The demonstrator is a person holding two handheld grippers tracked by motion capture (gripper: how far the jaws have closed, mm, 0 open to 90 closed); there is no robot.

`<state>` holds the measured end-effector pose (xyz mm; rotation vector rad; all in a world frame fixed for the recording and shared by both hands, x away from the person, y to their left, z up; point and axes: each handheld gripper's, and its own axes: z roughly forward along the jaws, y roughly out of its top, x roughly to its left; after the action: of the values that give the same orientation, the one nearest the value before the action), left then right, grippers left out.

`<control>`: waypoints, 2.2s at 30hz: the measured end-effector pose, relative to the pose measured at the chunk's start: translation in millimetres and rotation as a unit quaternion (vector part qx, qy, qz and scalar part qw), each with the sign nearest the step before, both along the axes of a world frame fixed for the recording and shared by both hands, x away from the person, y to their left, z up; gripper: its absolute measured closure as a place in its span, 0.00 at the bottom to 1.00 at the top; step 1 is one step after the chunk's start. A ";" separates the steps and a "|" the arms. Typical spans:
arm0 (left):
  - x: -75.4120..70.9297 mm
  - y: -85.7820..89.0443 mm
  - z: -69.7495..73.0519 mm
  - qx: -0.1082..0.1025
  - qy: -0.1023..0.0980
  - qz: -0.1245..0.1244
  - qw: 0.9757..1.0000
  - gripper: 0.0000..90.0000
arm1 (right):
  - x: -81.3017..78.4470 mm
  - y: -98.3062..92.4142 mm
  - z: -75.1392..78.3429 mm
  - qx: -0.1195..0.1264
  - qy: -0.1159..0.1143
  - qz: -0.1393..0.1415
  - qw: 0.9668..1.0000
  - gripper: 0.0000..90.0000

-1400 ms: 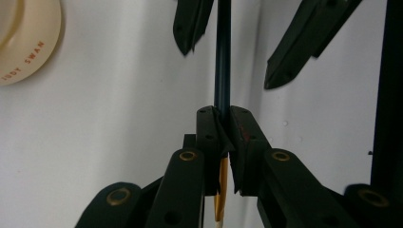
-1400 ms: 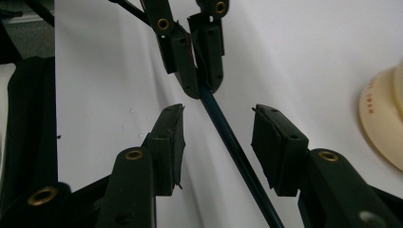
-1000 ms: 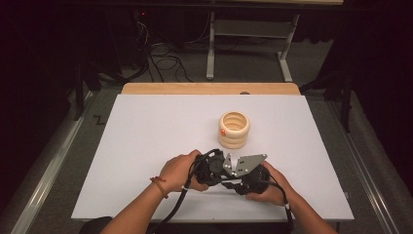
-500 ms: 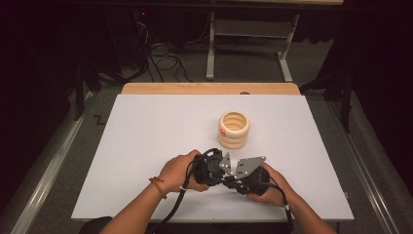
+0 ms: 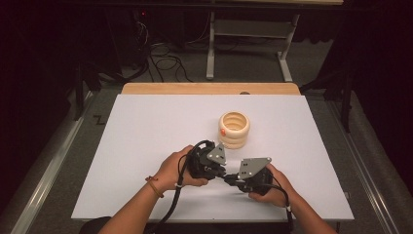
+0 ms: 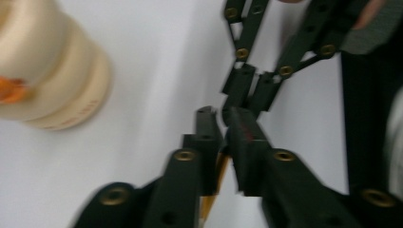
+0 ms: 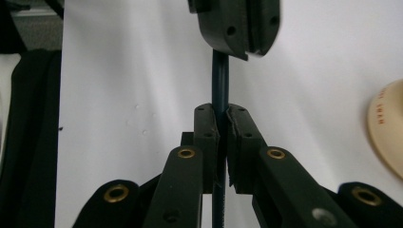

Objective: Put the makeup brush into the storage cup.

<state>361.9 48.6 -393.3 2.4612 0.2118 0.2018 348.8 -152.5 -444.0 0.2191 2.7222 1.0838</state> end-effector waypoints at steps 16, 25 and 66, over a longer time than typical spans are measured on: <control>-18.2 78.9 16.4 -0.182 -0.102 0.124 0.970 0.45 | 4.7 -14.7 11.8 0.050 -0.005 -0.038 0.998 0.95; -34.6 129.6 -24.1 -0.180 -0.122 0.212 0.953 0.18 | 12.6 -25.9 20.8 0.102 -0.019 -0.080 0.991 0.95; -46.8 156.9 -83.8 -0.158 -0.061 0.267 0.949 0.19 | 41.0 -46.5 50.1 0.179 -0.074 -0.166 0.967 0.95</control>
<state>315.1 205.5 -477.1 2.0178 0.7926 0.5082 389.8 -199.0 -393.8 0.5976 2.2357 1.4114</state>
